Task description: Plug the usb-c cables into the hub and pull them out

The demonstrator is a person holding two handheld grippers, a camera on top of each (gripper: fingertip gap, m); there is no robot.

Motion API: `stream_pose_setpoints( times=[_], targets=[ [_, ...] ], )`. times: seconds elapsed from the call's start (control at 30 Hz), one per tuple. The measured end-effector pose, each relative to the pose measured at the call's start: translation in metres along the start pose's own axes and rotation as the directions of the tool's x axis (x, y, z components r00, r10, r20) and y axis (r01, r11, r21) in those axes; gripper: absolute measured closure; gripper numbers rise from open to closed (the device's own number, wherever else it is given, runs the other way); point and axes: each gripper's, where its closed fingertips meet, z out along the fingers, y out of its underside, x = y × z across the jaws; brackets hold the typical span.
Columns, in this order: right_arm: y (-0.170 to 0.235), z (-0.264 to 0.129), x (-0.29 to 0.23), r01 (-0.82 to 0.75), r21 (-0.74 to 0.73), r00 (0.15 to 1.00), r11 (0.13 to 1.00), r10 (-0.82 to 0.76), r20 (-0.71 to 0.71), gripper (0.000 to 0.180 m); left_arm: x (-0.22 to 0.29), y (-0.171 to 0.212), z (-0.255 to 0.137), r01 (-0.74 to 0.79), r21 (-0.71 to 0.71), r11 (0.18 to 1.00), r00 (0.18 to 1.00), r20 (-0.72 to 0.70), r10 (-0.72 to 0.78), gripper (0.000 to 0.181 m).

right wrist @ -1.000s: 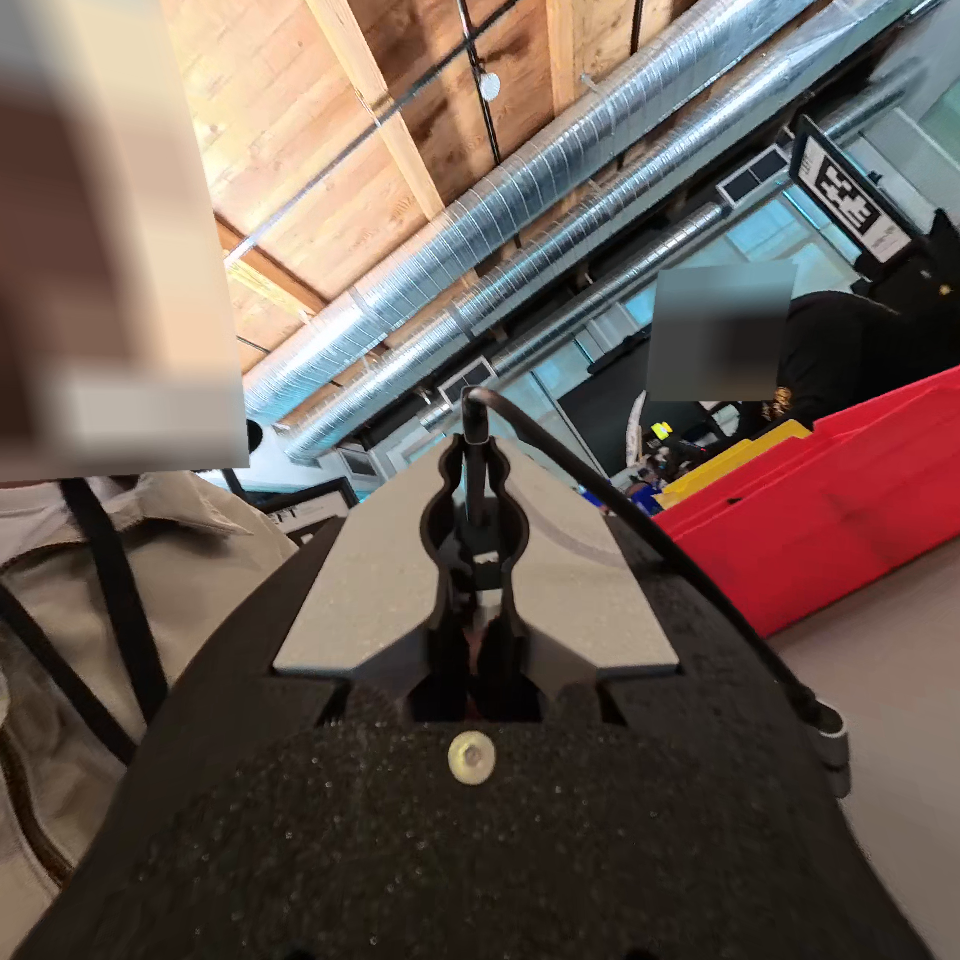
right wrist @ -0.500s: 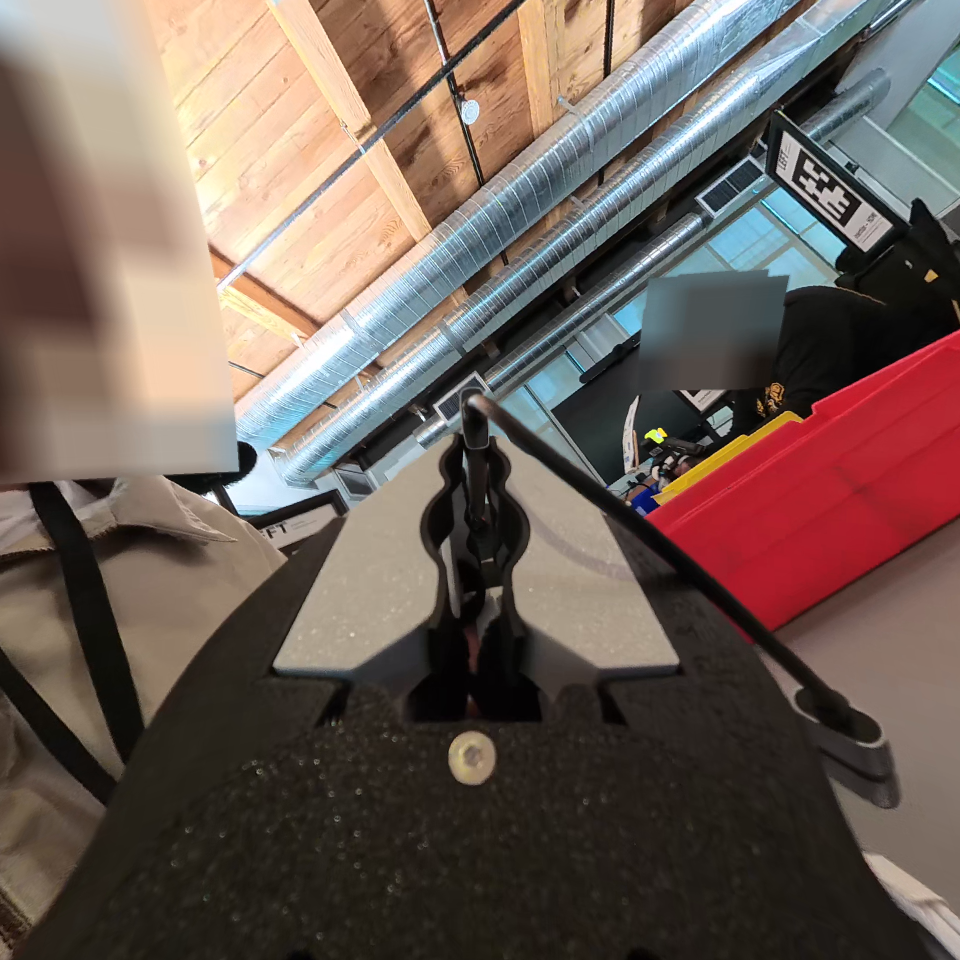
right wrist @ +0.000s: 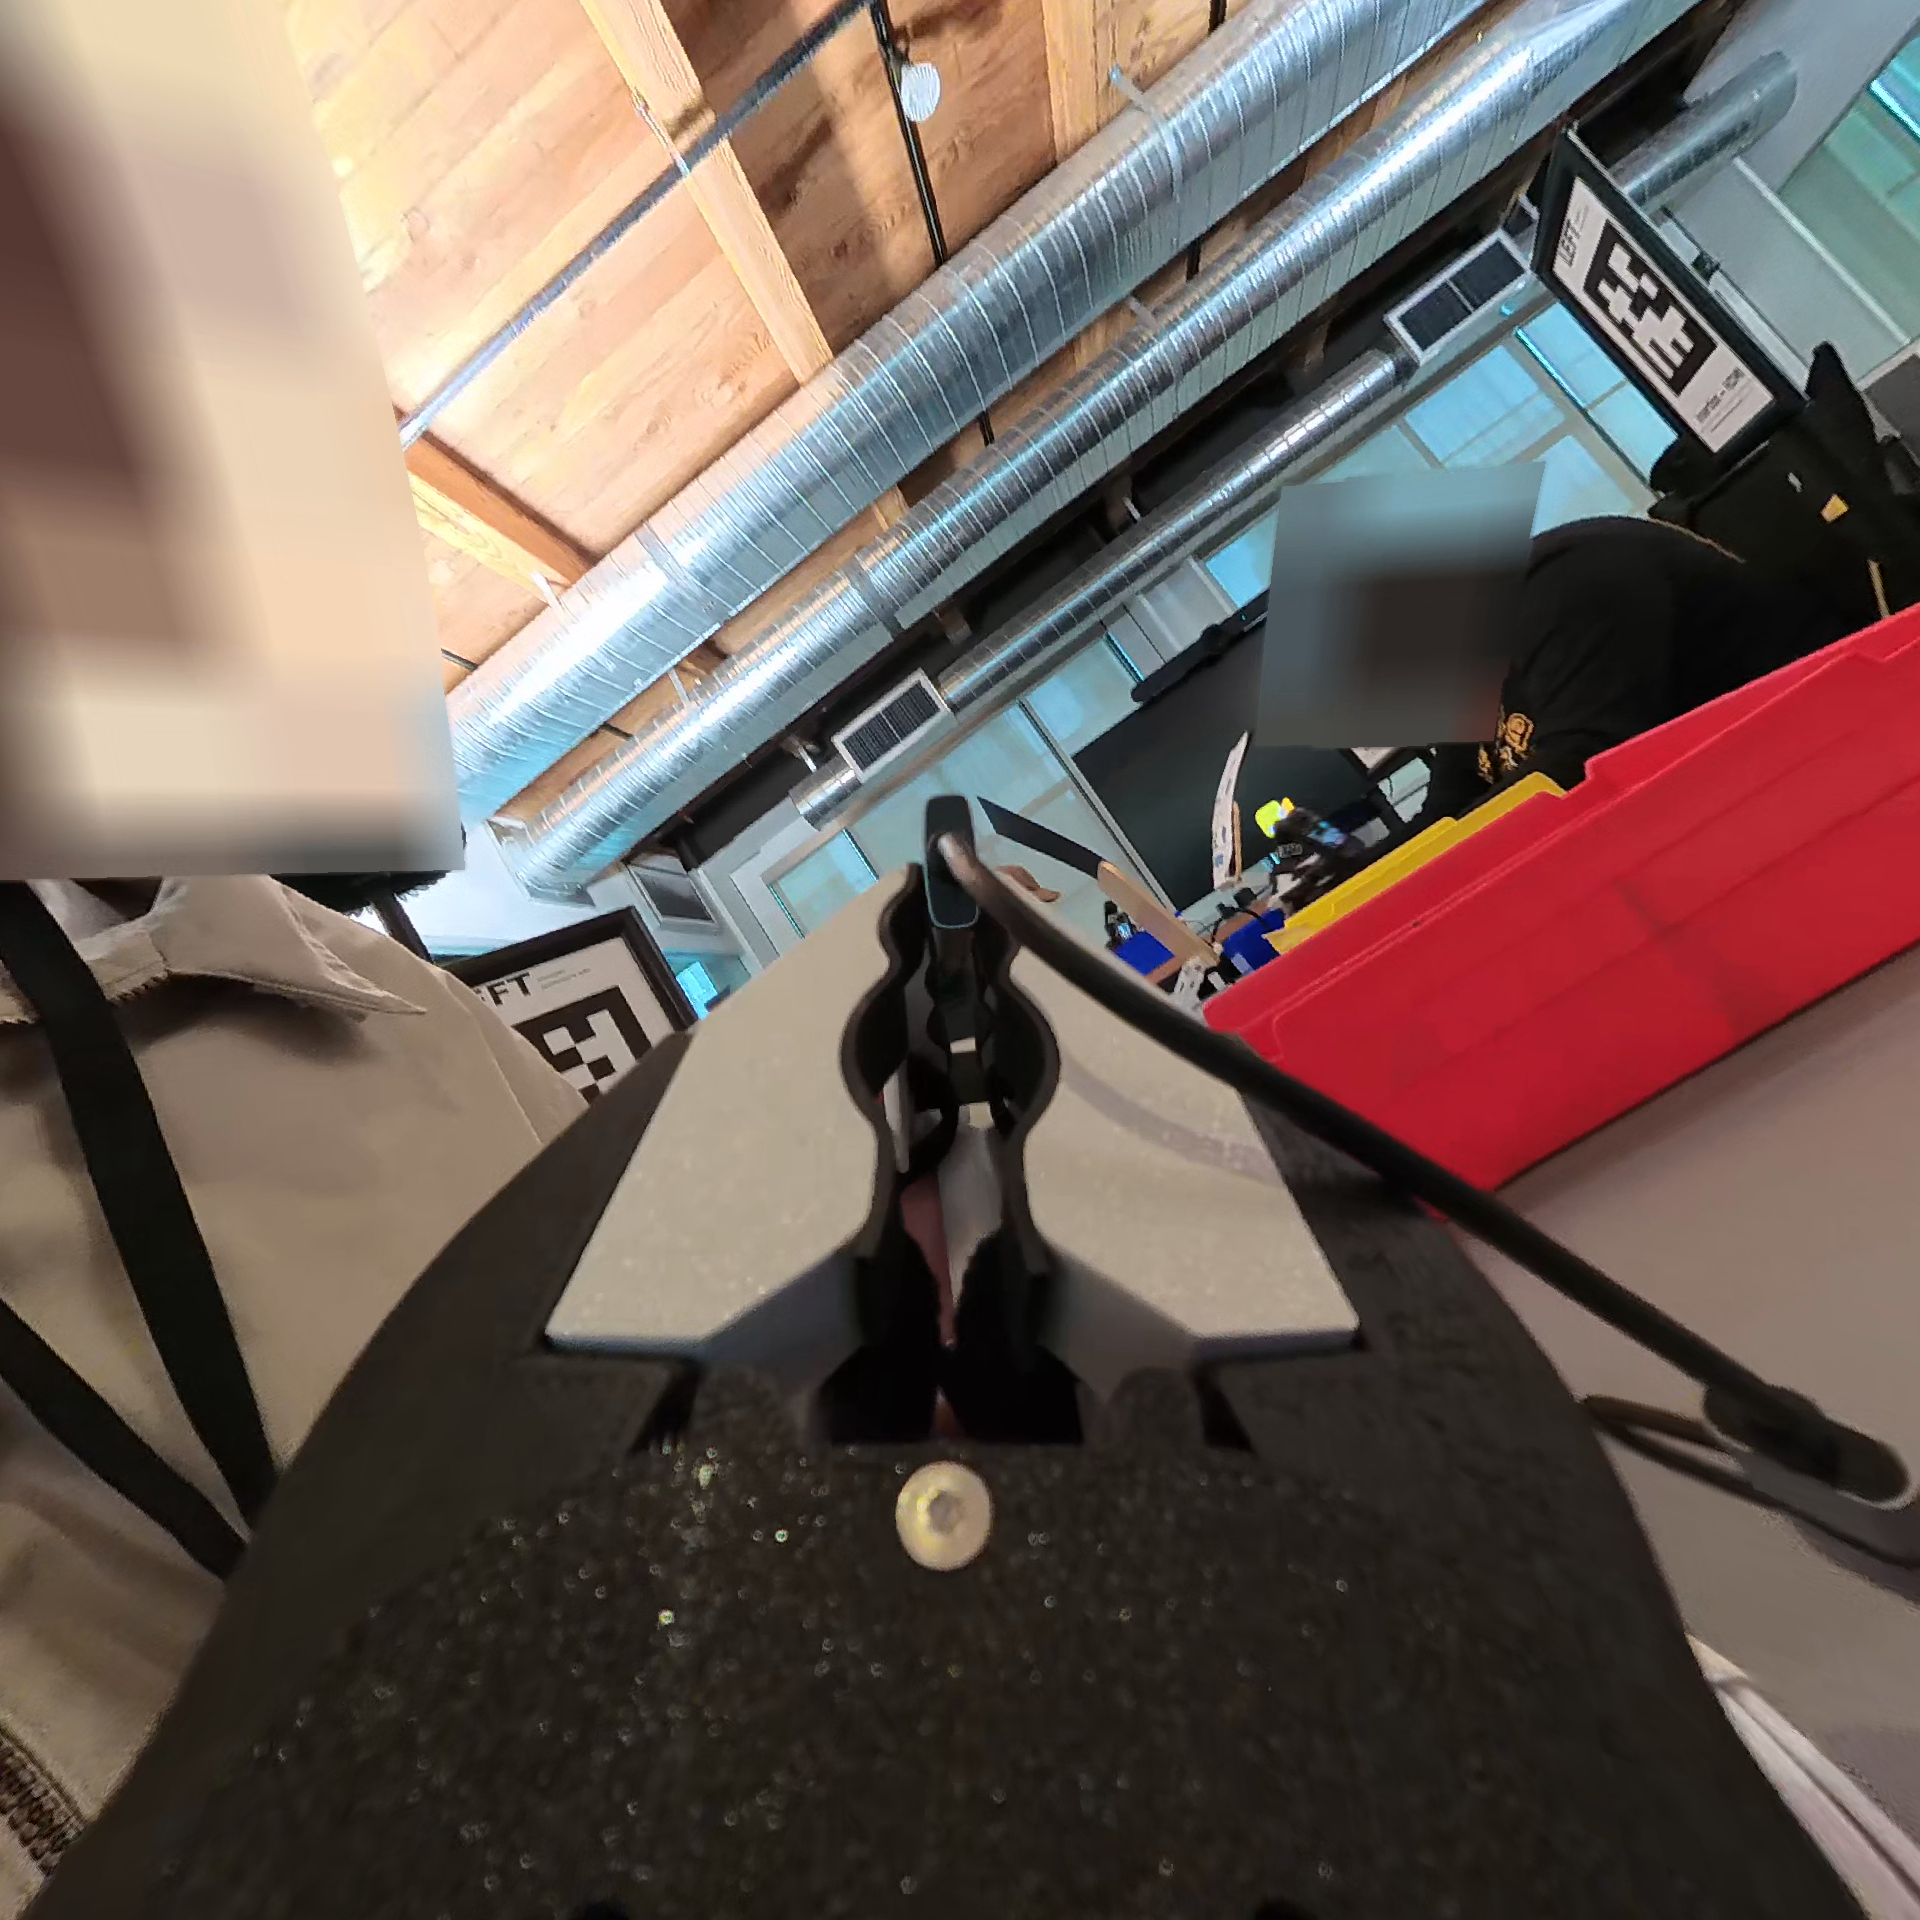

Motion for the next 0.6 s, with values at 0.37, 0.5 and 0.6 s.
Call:
stream_pose_setpoints(
  times=[0.37, 0.5, 0.6],
  targets=[
    [0.02, 0.007, -0.009, 0.049, -0.112, 0.999, 0.992, -0.046, 0.024, 0.171, 0.012, 0.009, 0.006, -0.038, -0.074, 0.997, 0.998, -0.053, 0.034, 0.172],
    [0.002, 0.002, -0.01, -0.032, -0.007, 0.998, 0.999, 0.033, 0.055, 0.172, 0.016, 0.006, 0.004, -0.065, -0.042, 0.997, 0.996, -0.064, 0.062, 0.168],
    [-0.015, -0.005, -0.006, -0.076, 0.062, 0.995, 0.995, 0.072, 0.061, 0.173, 0.012, 0.001, 0.002, -0.029, -0.017, 0.999, 0.998, -0.055, 0.028, 0.168]
  ],
)
